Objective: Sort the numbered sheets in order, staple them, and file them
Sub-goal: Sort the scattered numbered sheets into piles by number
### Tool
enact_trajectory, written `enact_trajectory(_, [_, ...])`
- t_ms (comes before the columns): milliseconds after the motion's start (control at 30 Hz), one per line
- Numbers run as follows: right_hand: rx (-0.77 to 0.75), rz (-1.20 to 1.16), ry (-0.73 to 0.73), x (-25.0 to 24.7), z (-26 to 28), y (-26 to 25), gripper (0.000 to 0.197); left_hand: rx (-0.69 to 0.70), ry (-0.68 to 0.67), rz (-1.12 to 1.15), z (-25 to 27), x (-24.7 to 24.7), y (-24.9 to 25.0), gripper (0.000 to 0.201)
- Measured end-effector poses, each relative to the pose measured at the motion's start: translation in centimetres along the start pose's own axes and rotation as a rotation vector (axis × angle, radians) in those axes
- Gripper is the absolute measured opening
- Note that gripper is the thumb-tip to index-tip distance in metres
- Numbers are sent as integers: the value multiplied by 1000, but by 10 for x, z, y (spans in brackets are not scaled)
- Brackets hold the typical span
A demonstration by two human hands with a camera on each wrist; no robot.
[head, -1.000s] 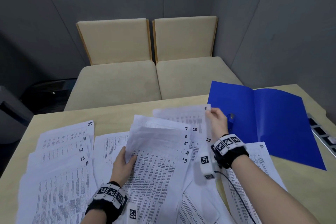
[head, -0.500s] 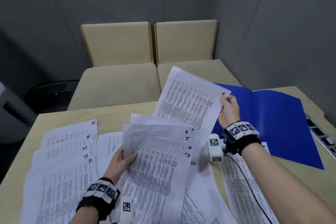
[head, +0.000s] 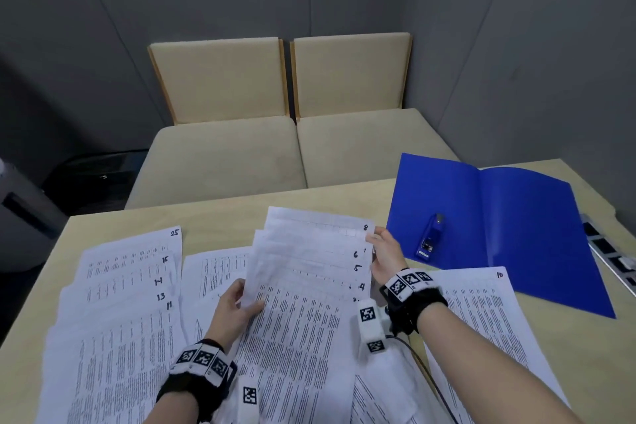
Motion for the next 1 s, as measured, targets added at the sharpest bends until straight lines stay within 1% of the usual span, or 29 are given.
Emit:
enact_trajectory(67, [37, -23, 9, -1, -1, 4, 21, -19, 2, -23, -3, 1, -2, 23])
enact_trajectory(167, [79, -55, 22, -4, -4, 8, 22, -45, -10, -41, -5, 2, -2, 23])
enact_trajectory(233, [110, -111, 16, -5, -6, 10, 18, -54, -12, -63, -6, 1, -1, 23])
enact_trajectory(300, [155, -205, -35, -7, -5, 10, 10, -69, -10, -57, -6, 2, -1, 23])
enact_trajectory(367, [179, -190, -125, -9, 2, 12, 26, -62, -3, -55, -5, 2, 0, 22])
enact_trajectory(400, [165, -125, -139, -11, 5, 14, 30, -55, -1, -50, -4, 3, 0, 22])
enact_trajectory(433, [114, -40, -123, -13, 6, 18, 29, -48, -2, -37, -3, 3, 0, 22])
enact_trajectory(500, [-60, 93, 19, -19, 6, 25, 23, -39, -10, -24, -1, 4, -1, 22])
enact_trajectory(567, [-241, 170, 102, -21, 8, 27, 19, -41, -6, -23, 1, 4, -5, 22])
enact_trajectory(600, [-315, 221, 108, -21, 13, 26, 16, -40, -11, -24, 1, 3, -7, 22])
enact_trajectory(667, [-404, 342, 114, -21, 22, 21, 10, -37, -31, -20, 3, 4, -6, 23])
enact_trajectory(767, [-404, 470, 136, -22, 30, 16, 9, -37, -90, -31, 4, 2, -2, 27])
enact_trajectory(900, [-341, 466, 155, -24, 35, 10, 13, -37, -152, -8, 4, -4, 4, 33])
enact_trajectory(1000, [-368, 499, 162, -22, 40, 8, 10, -35, -184, 7, 3, -9, 7, 35])
Point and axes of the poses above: each hand's wrist, its own z-axis away from the middle knuckle, its own x-axis out of the palm, y = z × x, the point moved 2 cm from there along -z, towards the middle knuckle, and after that the axes turned 6 degrees about y, right-handed, at the moved point
